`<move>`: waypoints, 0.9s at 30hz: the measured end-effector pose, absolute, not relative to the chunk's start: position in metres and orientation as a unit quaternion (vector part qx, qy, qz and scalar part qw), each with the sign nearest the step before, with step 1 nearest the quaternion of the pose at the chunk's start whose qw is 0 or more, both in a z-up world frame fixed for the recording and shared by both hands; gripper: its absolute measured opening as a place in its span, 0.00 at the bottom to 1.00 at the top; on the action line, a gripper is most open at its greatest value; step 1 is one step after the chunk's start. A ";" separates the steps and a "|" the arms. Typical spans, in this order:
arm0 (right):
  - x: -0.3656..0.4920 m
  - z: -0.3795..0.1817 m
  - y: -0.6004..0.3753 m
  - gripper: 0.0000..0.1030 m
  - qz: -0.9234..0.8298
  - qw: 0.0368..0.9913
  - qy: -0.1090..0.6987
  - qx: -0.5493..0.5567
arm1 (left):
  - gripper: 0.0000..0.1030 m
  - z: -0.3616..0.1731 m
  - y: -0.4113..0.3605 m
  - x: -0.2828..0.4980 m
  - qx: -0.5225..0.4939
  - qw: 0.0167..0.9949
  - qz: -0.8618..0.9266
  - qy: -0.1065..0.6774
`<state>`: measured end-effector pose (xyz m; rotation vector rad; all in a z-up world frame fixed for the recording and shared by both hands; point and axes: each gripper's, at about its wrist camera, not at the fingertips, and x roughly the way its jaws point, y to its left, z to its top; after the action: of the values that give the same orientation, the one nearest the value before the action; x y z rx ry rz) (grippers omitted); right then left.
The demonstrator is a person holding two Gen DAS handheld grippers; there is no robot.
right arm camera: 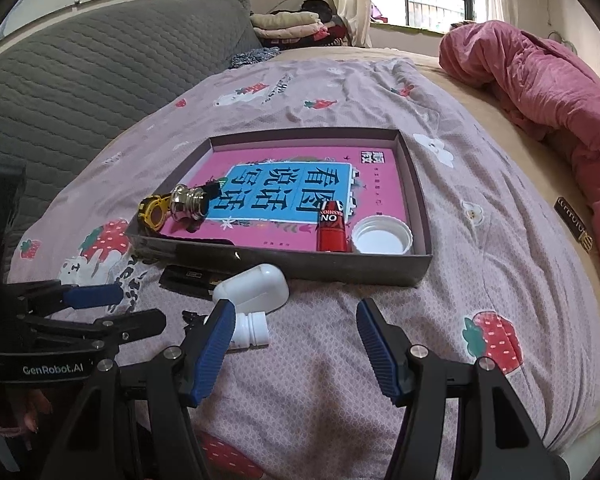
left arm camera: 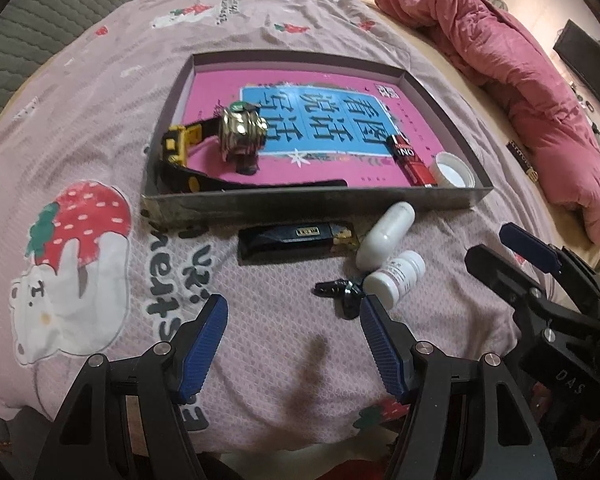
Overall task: Organize rigid objects
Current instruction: 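Move right tool to the white pill bottle while left tool approaches the black plug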
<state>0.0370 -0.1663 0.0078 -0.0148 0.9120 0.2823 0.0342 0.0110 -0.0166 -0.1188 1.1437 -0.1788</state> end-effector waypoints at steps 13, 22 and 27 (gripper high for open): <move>0.038 0.001 -0.162 0.61 0.146 0.882 0.448 -0.010 | 0.68 -0.032 0.001 0.035 -0.038 0.823 -0.104 0.556; 0.040 -0.015 -0.148 0.61 0.185 0.863 0.470 -0.011 | 0.68 -0.039 0.000 0.036 -0.029 0.817 -0.113 0.565; 0.040 -0.020 -0.141 0.61 0.197 0.857 0.475 -0.020 | 0.68 -0.041 0.006 0.037 -0.027 0.811 -0.112 0.574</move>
<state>0.0400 -0.1407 -0.0204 -0.0416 0.9989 0.4139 0.0371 0.0060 -0.0414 -0.0586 1.2269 -0.2383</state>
